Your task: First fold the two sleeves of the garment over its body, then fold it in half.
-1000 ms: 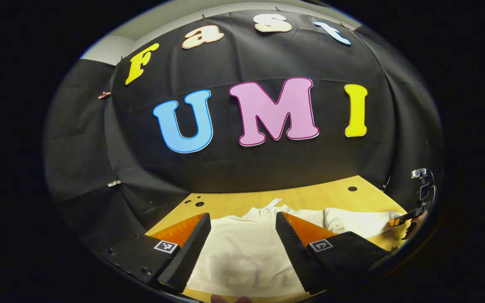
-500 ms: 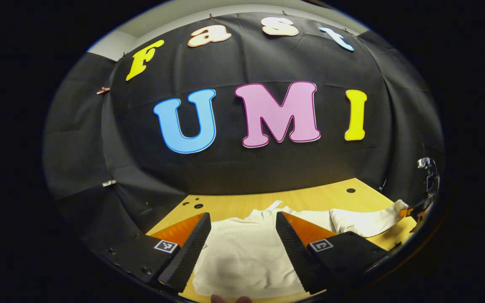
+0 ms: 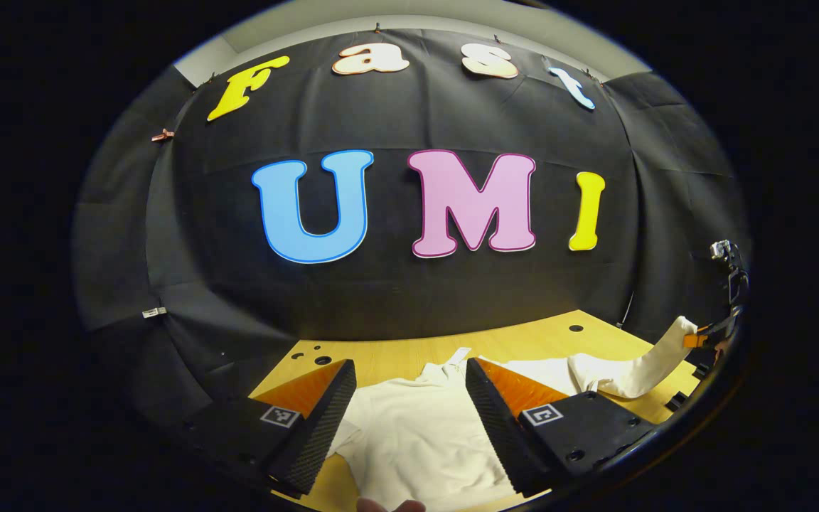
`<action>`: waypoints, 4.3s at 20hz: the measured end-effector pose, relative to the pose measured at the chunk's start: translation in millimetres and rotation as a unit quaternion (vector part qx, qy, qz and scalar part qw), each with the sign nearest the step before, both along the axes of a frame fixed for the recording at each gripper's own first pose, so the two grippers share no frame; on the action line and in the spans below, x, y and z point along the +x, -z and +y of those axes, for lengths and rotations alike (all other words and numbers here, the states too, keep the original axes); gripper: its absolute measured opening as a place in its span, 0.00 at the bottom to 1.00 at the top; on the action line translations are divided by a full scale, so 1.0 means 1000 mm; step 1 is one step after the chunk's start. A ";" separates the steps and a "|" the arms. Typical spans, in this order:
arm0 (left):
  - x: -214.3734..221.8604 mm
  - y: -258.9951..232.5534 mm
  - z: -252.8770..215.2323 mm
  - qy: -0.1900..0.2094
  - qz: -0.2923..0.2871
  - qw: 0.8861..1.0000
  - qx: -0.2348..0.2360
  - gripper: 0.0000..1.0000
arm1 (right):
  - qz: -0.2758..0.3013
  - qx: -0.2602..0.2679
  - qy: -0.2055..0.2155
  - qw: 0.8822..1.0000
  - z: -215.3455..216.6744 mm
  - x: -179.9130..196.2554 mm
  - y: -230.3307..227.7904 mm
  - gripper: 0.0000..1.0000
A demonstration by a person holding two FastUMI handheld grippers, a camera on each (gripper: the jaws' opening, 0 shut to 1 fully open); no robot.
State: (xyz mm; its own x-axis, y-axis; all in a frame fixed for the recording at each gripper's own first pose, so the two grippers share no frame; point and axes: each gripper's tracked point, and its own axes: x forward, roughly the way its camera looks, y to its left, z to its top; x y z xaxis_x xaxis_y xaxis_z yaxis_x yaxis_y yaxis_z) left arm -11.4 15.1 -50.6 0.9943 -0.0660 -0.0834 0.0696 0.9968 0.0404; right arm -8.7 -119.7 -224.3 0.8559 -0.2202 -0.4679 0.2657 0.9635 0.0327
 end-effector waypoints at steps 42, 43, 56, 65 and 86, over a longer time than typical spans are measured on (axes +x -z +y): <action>-0.048 0.209 0.315 -0.217 0.163 0.962 -0.041 0.98 | 0.054 0.058 -0.330 0.941 0.530 0.082 0.019 0.13; -0.047 0.215 0.321 -0.222 0.168 0.960 -0.040 0.98 | 0.065 0.062 -0.334 0.938 0.535 0.079 0.025 0.14; -0.049 0.282 0.345 -0.259 0.240 0.932 -0.079 0.98 | 0.143 0.125 -0.396 0.898 0.582 0.027 0.057 0.42; -0.046 0.298 0.342 -0.267 0.269 0.920 -0.094 0.98 | 0.089 0.264 -0.467 0.839 0.595 -0.019 -0.026 0.78; -0.018 0.272 0.317 -0.230 0.276 0.931 -0.062 0.14 | 0.023 0.244 -0.303 0.921 0.355 -0.019 -0.033 0.79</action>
State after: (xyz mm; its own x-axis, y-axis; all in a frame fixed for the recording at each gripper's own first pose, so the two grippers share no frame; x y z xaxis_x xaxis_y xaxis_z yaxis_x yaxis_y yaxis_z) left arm -29.3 331.7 -322.2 0.7272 0.3136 -0.6106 -0.3909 0.9204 0.0072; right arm -27.9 235.7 -191.2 0.7288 0.5385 -0.4229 -0.3047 0.8082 0.5040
